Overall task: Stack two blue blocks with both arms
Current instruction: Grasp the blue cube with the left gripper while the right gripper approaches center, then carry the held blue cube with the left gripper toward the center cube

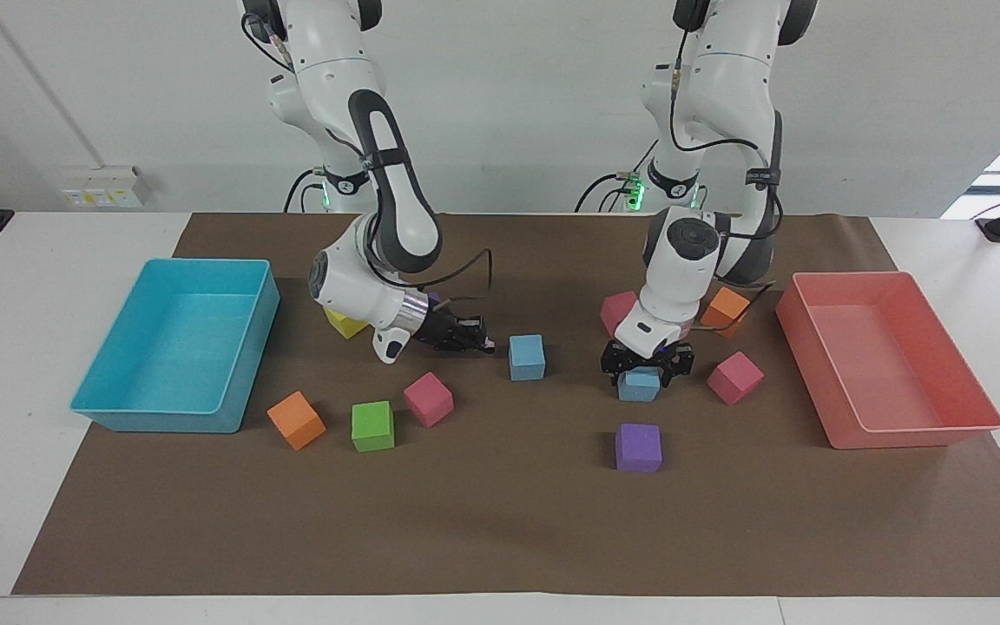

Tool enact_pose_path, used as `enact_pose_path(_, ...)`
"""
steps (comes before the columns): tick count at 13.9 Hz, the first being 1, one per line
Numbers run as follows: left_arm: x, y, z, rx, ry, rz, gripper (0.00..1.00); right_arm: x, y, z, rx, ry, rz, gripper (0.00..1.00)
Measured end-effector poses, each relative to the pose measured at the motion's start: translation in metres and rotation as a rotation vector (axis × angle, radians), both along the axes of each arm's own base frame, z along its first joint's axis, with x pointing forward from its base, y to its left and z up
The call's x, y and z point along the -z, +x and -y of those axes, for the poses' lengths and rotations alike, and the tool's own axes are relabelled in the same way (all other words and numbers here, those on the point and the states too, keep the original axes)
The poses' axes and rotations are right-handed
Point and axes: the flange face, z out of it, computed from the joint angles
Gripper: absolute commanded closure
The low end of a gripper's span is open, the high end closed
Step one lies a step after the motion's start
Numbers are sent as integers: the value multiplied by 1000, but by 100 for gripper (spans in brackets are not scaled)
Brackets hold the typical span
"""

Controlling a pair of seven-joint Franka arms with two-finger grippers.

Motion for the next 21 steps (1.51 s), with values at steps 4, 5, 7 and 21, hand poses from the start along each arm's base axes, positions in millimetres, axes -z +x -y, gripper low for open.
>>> enact_pose_path(4,0,0,0,0,1,-1,55,0,0,0,2,-1,1,100)
enact_pose_path(5,1,0,0,0,1,-1,78,0,0,0,3,-2,2,100)
enact_pose_path(7,0,0,0,1,0,0,100,0,1,1,3,-2,3,100)
enact_pose_path(21,-100,-10,86,-41,-22,16,100,0,4,11,23,-2,2,100)
